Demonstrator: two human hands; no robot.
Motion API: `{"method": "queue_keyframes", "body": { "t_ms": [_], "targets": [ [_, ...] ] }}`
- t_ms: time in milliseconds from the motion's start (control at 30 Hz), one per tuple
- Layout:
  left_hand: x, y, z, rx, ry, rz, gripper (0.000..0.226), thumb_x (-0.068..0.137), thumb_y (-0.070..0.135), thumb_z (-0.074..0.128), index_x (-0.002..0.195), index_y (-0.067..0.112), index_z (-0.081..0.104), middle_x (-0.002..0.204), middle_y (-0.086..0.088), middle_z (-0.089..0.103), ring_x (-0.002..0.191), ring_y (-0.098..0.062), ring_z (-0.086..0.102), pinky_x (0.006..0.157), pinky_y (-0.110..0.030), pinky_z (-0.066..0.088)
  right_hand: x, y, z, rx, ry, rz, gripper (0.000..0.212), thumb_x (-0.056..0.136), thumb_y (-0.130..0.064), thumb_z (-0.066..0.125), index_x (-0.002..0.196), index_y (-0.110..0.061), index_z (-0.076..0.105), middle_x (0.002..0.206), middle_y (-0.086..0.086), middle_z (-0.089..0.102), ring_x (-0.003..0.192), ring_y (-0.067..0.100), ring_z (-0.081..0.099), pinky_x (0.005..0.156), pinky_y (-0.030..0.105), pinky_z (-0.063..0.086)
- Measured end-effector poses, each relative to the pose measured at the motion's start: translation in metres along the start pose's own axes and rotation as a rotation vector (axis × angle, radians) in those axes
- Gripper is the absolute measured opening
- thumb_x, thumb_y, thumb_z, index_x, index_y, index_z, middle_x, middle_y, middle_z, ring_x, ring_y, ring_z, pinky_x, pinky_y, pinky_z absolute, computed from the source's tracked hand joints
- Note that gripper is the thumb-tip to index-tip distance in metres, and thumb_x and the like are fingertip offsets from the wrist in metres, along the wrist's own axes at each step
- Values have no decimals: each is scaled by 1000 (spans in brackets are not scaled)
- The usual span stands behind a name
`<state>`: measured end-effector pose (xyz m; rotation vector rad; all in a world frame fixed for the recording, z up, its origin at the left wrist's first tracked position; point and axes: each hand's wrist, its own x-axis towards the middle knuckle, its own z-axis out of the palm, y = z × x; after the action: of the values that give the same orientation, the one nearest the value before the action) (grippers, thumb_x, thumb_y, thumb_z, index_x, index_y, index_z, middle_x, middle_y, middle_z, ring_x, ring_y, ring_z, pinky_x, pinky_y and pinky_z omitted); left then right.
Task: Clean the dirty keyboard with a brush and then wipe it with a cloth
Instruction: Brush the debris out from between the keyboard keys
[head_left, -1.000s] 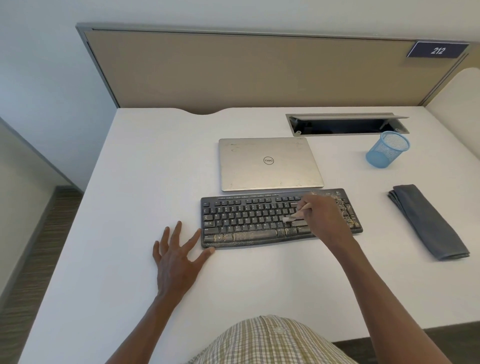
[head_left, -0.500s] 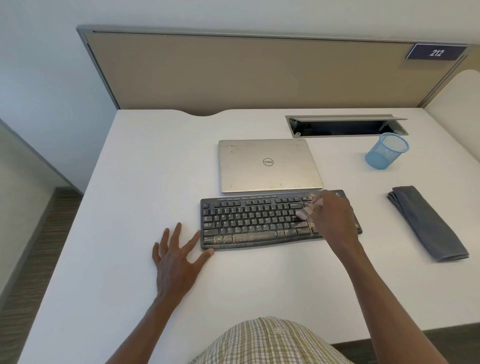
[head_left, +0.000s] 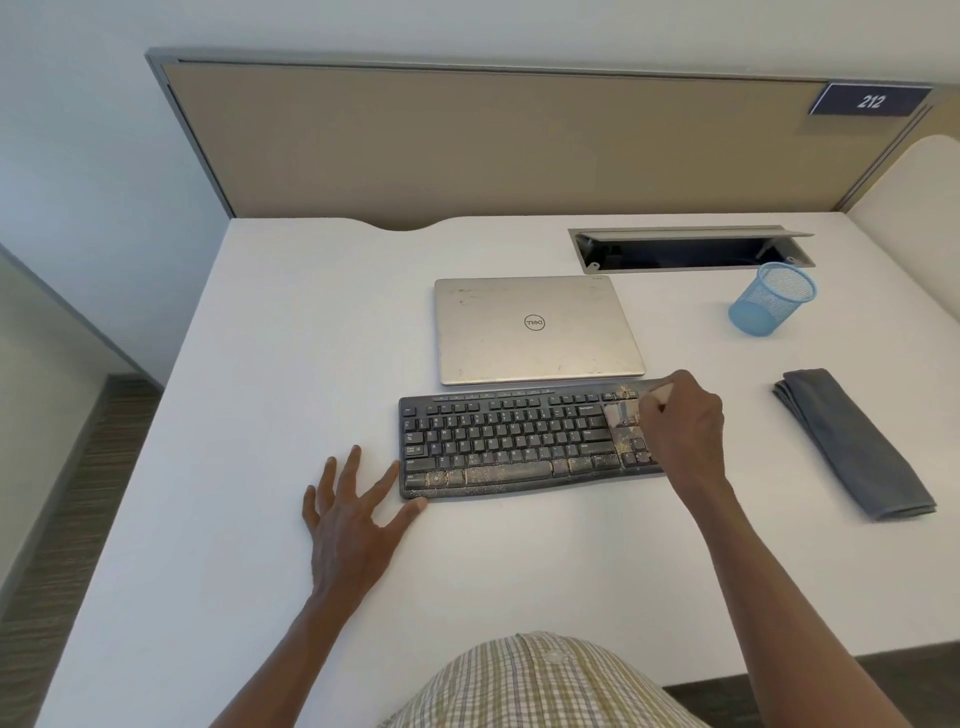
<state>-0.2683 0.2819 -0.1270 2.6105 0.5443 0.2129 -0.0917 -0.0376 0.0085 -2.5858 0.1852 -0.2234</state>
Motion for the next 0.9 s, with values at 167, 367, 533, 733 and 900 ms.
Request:
{"method": "queue_keyframes", "body": {
  "t_ms": [167,367,533,733,900],
  "targets": [
    [0,0,0,-3,-1,-4,74,80,86,36,139,46,57,166,-2,27,156,-26,11,124,-52,7,-6,1,-2,-26,-142,42,9,92,-11,52,99,-8,57,87,10,58,76,29,53,62,27,36],
    [0,1,0,-3,-10,-10,75,80,87,35,139,47,57,167,-2,26,156,-25,10,124,-51,6,-5,-10,-7,6,-107,-113,5,91,-9,54,91,-9,59,72,3,58,61,17,53,50,24,36],
    [0,0,-1,-4,-13,-12,74,80,86,36,140,48,55,167,-1,25,156,-25,9,124,-51,5,-11,-7,1,81,-268,-215,29,86,6,52,72,-19,60,64,-9,60,49,6,50,41,17,35],
    [0,0,-1,-8,-18,-12,74,80,86,36,140,47,56,167,-1,24,156,-24,8,124,-50,4,-5,-4,-15,-83,-204,-265,20,83,9,56,81,-7,66,71,-4,56,60,9,50,50,13,32],
    [0,0,-1,-9,-17,-8,74,80,86,36,140,47,55,167,-1,24,156,-24,8,124,-50,5,-10,0,-4,-8,-256,-306,29,83,8,57,71,-18,59,62,-7,61,55,10,56,47,18,39]
  ]
}}
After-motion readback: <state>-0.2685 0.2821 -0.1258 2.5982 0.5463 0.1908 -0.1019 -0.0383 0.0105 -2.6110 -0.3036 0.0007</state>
